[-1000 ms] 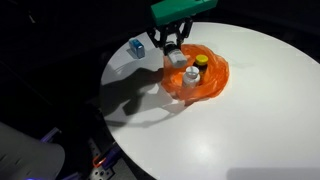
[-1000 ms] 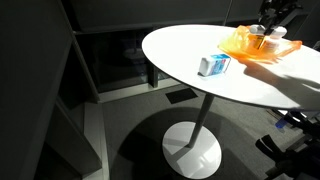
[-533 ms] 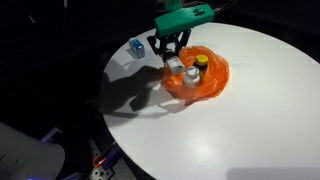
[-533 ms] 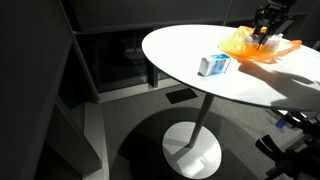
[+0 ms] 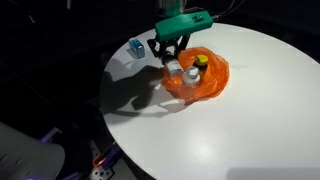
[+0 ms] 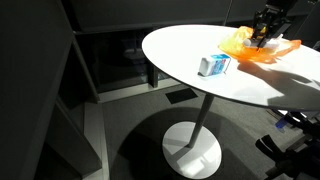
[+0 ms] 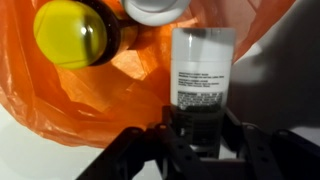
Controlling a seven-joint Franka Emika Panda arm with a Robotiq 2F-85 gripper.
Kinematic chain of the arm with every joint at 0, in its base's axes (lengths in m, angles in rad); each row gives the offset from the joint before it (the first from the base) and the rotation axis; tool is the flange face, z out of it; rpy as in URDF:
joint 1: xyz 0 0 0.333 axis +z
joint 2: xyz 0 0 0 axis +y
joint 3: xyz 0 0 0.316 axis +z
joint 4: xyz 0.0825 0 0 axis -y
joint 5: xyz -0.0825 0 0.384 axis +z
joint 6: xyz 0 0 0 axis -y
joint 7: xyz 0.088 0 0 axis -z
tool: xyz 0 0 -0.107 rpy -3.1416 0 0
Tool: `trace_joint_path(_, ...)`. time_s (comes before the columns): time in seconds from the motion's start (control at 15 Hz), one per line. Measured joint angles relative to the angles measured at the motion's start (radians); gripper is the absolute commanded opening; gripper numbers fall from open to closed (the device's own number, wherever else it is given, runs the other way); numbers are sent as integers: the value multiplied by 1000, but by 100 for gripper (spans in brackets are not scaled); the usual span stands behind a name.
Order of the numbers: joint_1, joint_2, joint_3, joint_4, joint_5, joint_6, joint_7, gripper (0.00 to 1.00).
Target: Put the white bottle in the plastic
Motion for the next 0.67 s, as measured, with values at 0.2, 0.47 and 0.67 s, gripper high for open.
trace_joint_path(0.2, -13, 0, 0, -2, 14, 0, -7, 25)
trace_joint_path(0.47, -30, 0, 0, -3, 21, 1, -9, 25)
trace_joint_path(0.67, -39, 0, -1, -5, 25, 2, -9, 76)
